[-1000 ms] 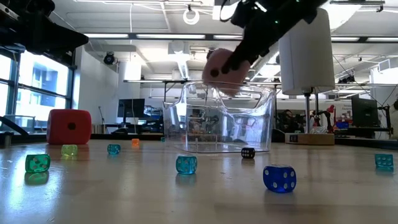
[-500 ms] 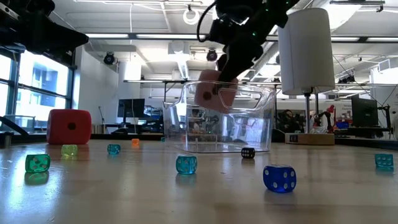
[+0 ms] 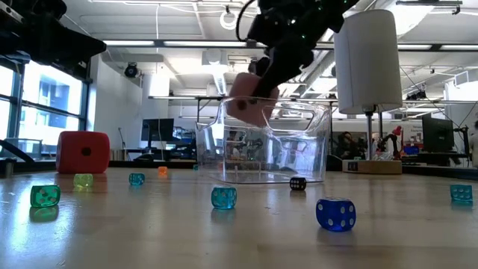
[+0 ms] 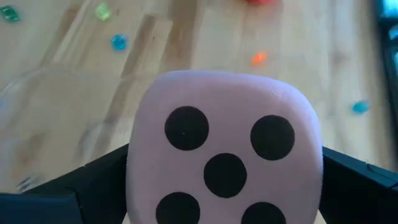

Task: Pick & Place Dice
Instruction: Put the large pink dice into the transparent bin

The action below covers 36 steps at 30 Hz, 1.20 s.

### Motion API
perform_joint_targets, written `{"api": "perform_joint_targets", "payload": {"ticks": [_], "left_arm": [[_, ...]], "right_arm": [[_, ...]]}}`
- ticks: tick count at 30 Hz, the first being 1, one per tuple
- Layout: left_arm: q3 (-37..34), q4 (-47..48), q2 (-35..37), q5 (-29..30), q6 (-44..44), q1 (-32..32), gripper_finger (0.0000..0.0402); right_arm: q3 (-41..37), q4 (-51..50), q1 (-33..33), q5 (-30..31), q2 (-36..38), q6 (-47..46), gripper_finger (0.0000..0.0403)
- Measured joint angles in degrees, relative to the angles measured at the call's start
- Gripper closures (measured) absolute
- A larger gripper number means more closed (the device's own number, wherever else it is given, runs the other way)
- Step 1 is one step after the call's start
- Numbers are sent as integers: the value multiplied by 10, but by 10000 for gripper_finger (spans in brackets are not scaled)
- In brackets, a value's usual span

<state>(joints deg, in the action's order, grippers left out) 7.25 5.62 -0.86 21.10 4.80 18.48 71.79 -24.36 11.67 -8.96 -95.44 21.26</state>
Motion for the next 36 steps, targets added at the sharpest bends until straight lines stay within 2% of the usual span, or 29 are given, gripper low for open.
{"api": "perform_joint_targets", "payload": {"ticks": [2,4,6,9,10,14,17,24,32,36], "left_arm": [[0,0,0,0,2,0,401],[0,0,0,0,1,0,401],[0,0,0,0,-5,0,401],[0,-1,-1,1,0,0,401],[0,-1,-2,1,0,0,401],[0,-1,-2,2,-14,0,401],[0,-1,-2,2,-23,0,401],[0,-1,-2,3,-24,0,401],[0,-1,-2,3,-30,0,401],[0,-24,-5,42,-62,0,401]], "right_arm": [[0,-21,4,-56,0,14,3],[0,-23,3,-50,0,31,3],[0,-20,1,-19,0,0,3],[-1,-29,8,-71,0,-6,3],[-1,-25,8,-68,0,0,3],[-1,-1,3,64,0,-40,3],[0,7,0,116,0,-85,3],[0,4,-7,59,-5,-75,3],[0,5,-9,58,-5,-75,3],[0,8,-9,56,-6,-78,3]]}}
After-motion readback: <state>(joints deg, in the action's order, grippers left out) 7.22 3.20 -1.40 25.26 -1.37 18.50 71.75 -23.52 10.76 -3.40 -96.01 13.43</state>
